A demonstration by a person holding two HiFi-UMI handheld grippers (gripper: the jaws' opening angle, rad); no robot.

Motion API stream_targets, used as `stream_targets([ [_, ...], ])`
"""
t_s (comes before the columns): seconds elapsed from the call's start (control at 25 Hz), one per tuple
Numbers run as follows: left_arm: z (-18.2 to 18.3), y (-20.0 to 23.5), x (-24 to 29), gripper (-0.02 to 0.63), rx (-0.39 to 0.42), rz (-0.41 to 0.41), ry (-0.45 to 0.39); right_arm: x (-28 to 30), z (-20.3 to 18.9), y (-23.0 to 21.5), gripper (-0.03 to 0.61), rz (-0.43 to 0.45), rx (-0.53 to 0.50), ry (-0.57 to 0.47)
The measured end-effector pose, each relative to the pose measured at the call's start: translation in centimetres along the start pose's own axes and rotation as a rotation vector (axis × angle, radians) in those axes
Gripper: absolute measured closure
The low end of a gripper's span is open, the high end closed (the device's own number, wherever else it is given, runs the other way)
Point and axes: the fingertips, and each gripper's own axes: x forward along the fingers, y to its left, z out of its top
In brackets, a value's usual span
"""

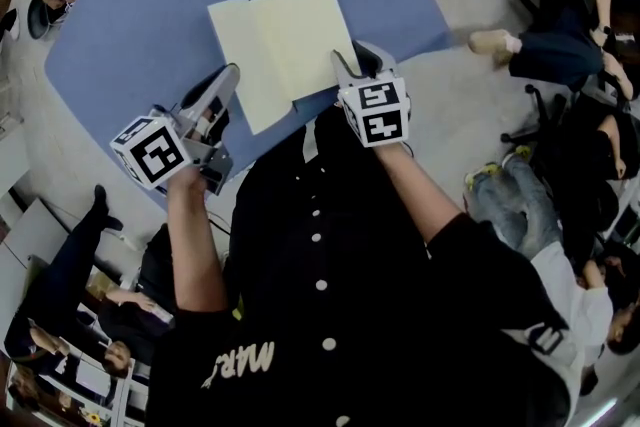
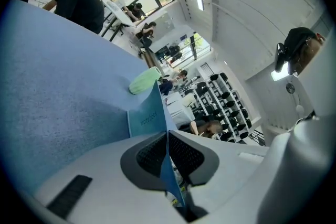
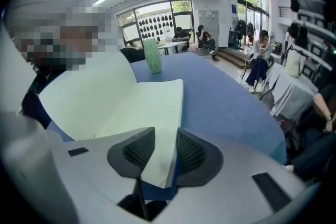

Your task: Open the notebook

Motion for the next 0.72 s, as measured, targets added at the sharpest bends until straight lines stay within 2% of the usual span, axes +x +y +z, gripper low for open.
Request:
stream_targets([
  [0.08, 0.0, -0.1, 0.1, 0.600, 0.001, -0.012, -0.005, -0.5, 0.5, -0.6, 0.498, -0.026, -0.015, -0.018],
  [0.12, 0.0, -0.2, 0.2, 0.600, 0.001, -0.017, -0.007, -0.7, 0.7, -0.8, 0.509, -0.022, -0.006, -0.029],
  [0.28, -0.1, 0.2, 0.1, 0.600, 0.000, -0.001, -0.007, -1.4, 1.0, -0.8, 0.534, 0.057, 0.100, -0.043],
  [0.44, 0.1, -0.3, 0.2, 0.600, 0.004, -0.035, -0.022, -2.8, 2.3, 0.0, 0.543, 0.130, 0.156, -0.088],
  [0.72, -0.4, 3.0, -1.8, 0.600, 0.009, 0.063, -0.028, -5.9, 5.9, 4.7, 0.543, 0.202, 0.023, -0.177],
])
